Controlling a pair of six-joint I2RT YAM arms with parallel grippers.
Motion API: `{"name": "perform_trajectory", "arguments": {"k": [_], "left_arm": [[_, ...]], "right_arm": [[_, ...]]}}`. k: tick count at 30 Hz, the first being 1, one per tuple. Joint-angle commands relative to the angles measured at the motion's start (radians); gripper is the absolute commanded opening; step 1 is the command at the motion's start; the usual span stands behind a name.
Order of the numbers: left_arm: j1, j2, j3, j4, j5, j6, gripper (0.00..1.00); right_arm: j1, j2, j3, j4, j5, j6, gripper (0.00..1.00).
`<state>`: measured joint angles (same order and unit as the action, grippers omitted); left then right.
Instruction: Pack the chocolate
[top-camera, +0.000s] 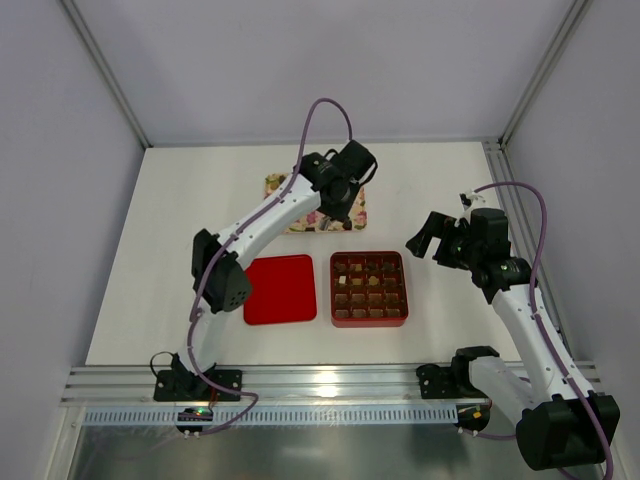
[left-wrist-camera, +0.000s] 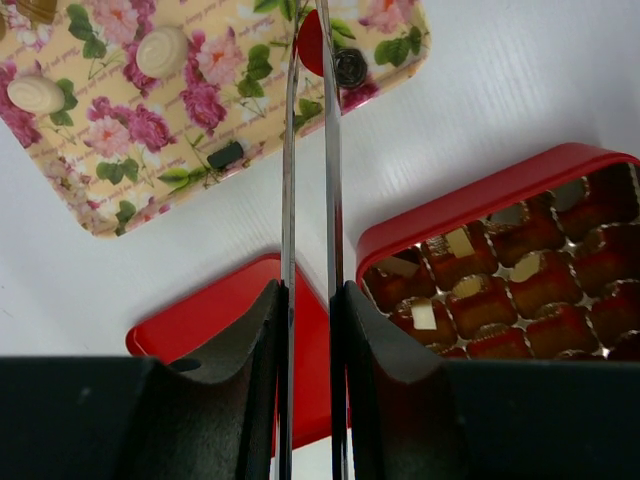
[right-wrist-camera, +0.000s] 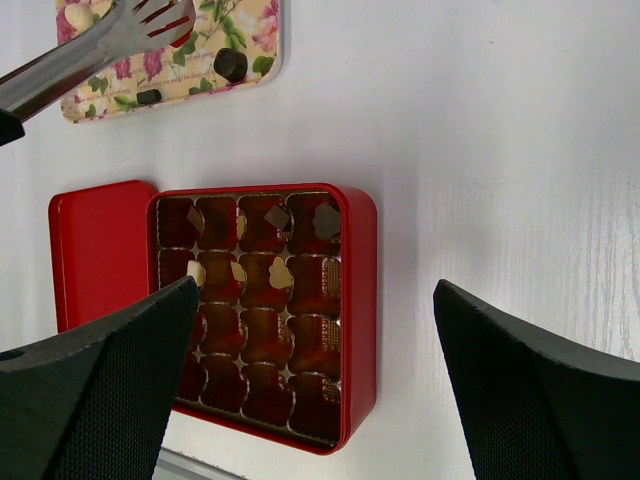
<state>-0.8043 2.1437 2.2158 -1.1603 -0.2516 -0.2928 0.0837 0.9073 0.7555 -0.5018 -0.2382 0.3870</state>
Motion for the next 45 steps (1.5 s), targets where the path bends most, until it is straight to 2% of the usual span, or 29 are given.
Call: {"name": "perform_trajectory", "arguments": {"k": [1, 21, 36, 45], "left_arm": [[-0.035, -0.107, 0.001, 0.001, -0.012, -0.028, 0.25], [-0.295, -0.358, -0.286, 0.086, -0.002, -0.173, 0.26], [-0.441, -0.303, -0.329, 0.142, 0.003, -0.227, 0.26], [-0.452, -0.271, -0.335, 0.148, -0.003, -0.227, 0.26]], "right_arm": [[-0.001, -0.015, 0.028, 0.026, 0.004, -0.005, 1.0], [-0.001, -0.074, 0.067, -0.026, 0.1, 0.016, 1.0], [0.001, -0.094, 0.062, -0.047, 0.126, 0.023, 1.0], [-0.001, -0.104, 0.056, -0.049, 0.119, 0.019, 1.0]]}}
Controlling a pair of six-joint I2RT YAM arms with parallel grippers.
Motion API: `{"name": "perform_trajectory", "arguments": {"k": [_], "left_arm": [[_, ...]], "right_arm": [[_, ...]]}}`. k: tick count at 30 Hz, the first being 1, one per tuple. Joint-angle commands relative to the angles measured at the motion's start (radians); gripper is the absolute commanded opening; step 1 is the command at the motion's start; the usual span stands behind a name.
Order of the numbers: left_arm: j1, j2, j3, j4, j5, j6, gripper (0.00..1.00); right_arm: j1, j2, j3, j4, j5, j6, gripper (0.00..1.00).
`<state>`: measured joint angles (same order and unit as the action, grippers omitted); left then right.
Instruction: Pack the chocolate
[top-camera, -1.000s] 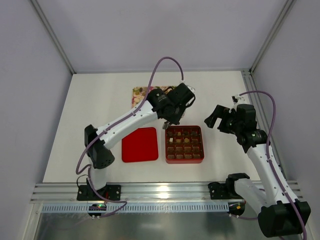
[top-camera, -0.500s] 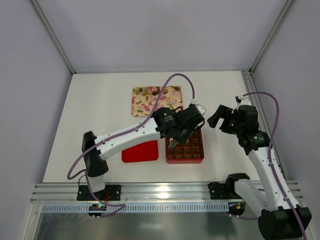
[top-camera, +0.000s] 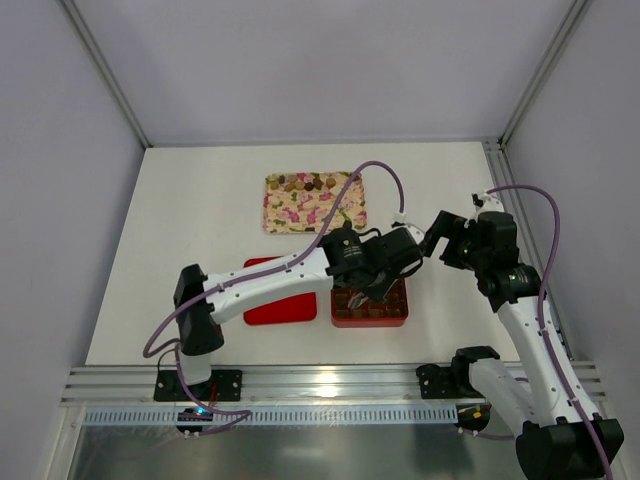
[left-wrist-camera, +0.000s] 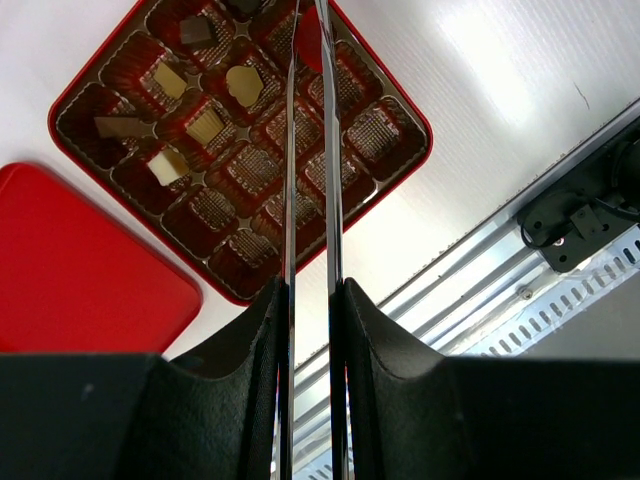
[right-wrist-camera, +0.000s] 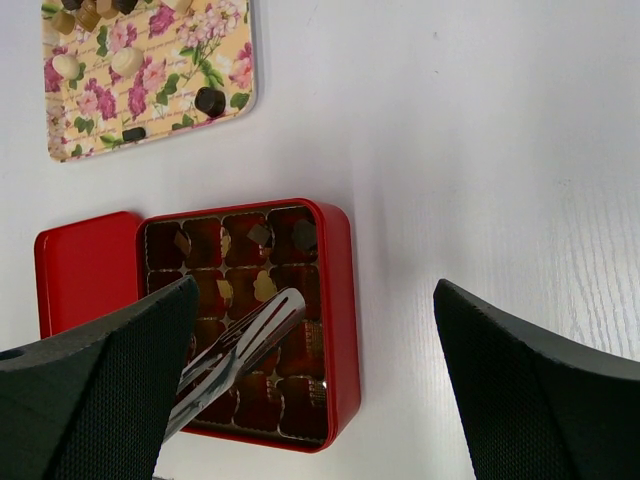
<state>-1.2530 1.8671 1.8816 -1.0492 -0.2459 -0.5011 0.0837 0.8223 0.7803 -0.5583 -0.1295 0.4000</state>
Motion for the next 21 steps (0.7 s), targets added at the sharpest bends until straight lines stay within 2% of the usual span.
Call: {"name": "perform_trajectory", "arguments": {"k": [1, 21], "left_arm": [[-0.005, 0.009, -0.002, 0.038, -0.007, -0.019, 0.26], [-0.005, 0.055, 0.004, 0.038, -0.064, 0.001, 0.3]], "right_arm": [[0.001, -0.018, 0.031, 0.006, 0.01, 0.005, 1.0], [-0.001, -0.014, 0.028, 0.015, -0.004, 0.0, 1.0]]}}
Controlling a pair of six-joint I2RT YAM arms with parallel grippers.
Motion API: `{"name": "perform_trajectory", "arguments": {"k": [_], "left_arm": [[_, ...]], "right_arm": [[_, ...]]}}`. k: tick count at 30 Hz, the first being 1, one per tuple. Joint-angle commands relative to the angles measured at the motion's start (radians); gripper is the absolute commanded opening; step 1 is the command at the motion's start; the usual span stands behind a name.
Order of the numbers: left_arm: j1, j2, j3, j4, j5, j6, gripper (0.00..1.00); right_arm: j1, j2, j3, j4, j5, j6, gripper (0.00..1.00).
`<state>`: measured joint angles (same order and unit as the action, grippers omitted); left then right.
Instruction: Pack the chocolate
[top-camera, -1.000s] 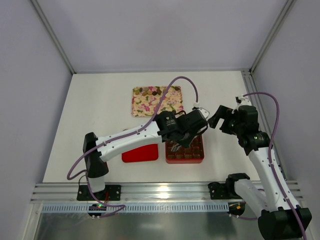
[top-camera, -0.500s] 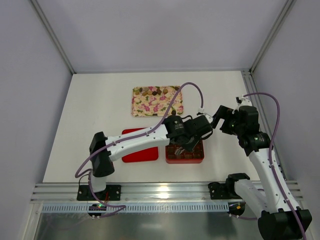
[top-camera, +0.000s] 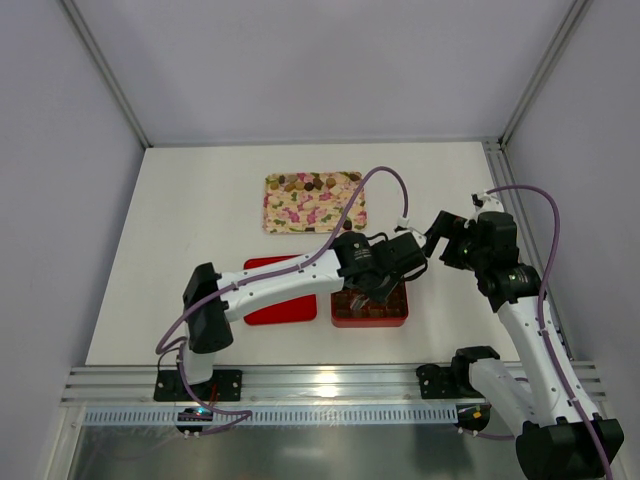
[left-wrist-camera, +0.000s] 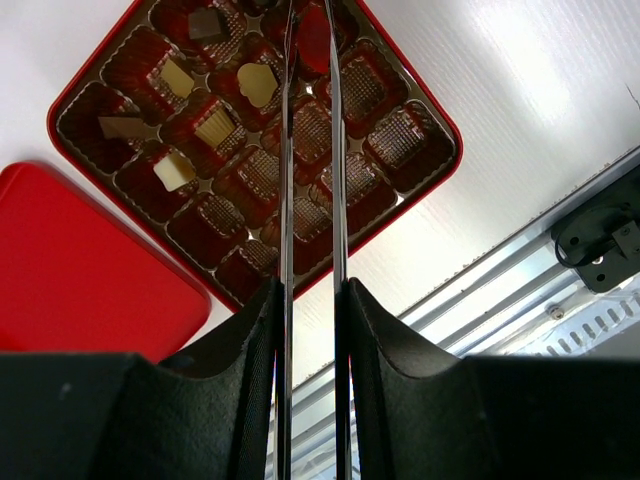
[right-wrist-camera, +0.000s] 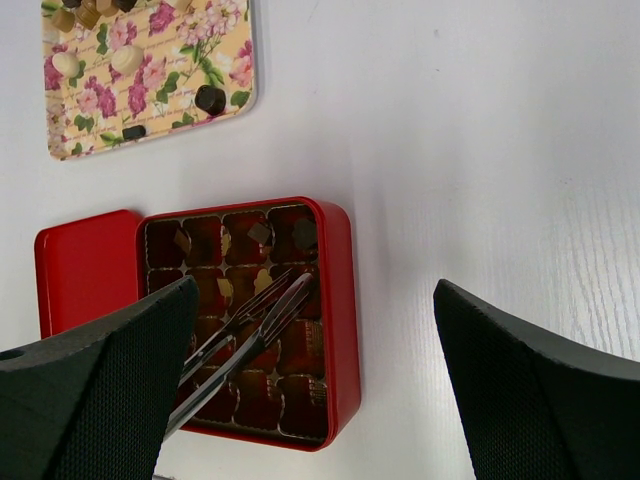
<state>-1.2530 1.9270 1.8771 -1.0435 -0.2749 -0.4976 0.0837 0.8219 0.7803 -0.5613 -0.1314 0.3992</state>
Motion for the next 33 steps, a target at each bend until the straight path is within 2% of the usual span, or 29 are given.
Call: {"name": "perform_trajectory", "arguments": {"k": [1, 11, 18, 25, 30, 33], "left_arm": [[-0.005, -0.003, 0.01, 0.033, -0.038, -0.002, 0.31], [-0.003, 0.012, 0.03, 0.028, -0.041, 0.008, 0.38], [-0.003, -0.002, 0.039, 0.023, -0.041, 0.007, 0.38], [0.015, -0.114, 0.044, 0.031, -0.04, -0.001, 0.39], [0.124, -0.256, -0.015, 0.02, -0.076, -0.007, 0.4], [0.268, -0.324, -0.073, 0.02, -0.099, 0.004, 0.4]], "right_arm": [[-0.001, -0.012, 0.028, 0.018, -0.004, 0.0, 1.0], [-0.001, -0.013, 0.031, 0.015, -0.005, -0.002, 1.0], [-0.001, -0.015, 0.034, 0.017, -0.011, 0.003, 1.0], [0.001, -0.015, 0.036, 0.024, -0.025, 0.001, 1.0], [0.001, 0.003, 0.034, 0.038, -0.046, -0.003, 1.0], [0.001, 0.011, 0.033, 0.049, -0.059, -0.008, 1.0]]}}
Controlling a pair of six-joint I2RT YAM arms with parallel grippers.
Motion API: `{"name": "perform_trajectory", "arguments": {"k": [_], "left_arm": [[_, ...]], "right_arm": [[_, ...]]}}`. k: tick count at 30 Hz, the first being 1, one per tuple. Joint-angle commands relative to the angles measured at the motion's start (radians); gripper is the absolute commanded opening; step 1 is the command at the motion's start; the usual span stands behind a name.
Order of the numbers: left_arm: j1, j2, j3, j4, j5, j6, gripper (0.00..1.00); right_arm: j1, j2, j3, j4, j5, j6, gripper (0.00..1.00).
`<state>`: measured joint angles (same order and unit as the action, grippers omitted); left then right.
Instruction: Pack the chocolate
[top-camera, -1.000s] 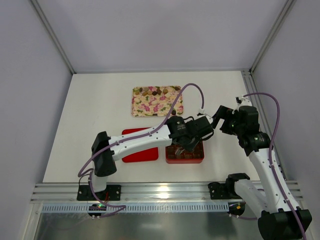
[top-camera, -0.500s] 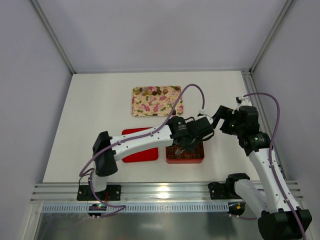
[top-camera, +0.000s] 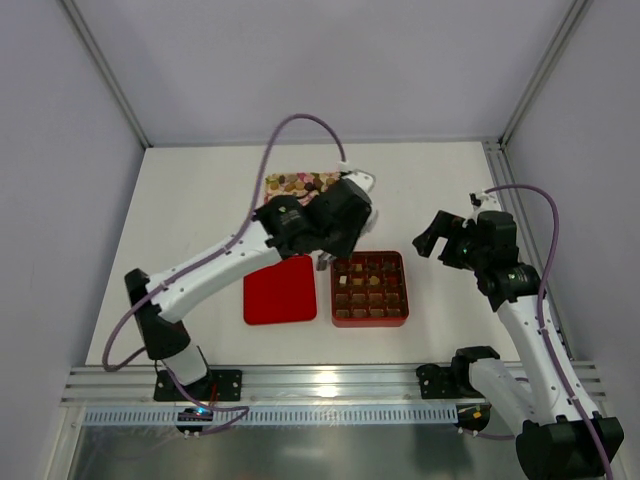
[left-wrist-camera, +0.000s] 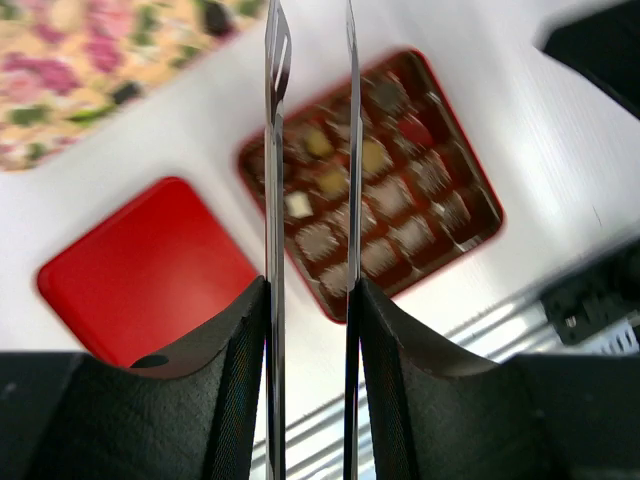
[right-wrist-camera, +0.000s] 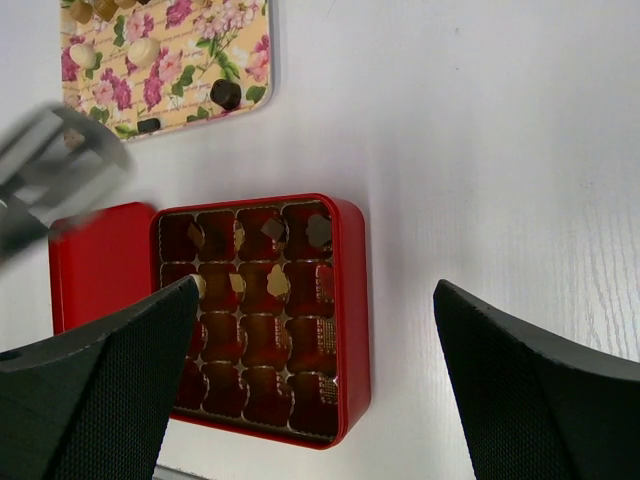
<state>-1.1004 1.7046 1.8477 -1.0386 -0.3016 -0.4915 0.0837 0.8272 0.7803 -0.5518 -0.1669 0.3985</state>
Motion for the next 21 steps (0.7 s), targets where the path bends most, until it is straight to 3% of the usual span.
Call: {"name": "perform_trajectory", "arguments": {"k": [1, 5, 11, 21], "left_arm": [[0.191, -0.115, -0.066, 0.034, -0.085, 0.002, 0.4], [0.437, -0.152, -0.169, 0.116, -0.126, 0.028, 0.41], [0.781, -0.065, -0.239, 0.262, -0.07, 0.041, 0.41], [0.993, 0.157, -0.205, 0.386, -0.001, 0.036, 0.45]], "right_arm": [[-0.001, 0.015, 0.033, 0.042, -0.032, -0.007, 1.0], [0.001, 0.036, 0.037, 0.058, -0.057, -0.015, 1.0], [0.001, 0.061, 0.054, 0.068, -0.077, -0.017, 1.0], [0.001, 0.064, 0.043, 0.085, -0.105, -0.007, 1.0]]}}
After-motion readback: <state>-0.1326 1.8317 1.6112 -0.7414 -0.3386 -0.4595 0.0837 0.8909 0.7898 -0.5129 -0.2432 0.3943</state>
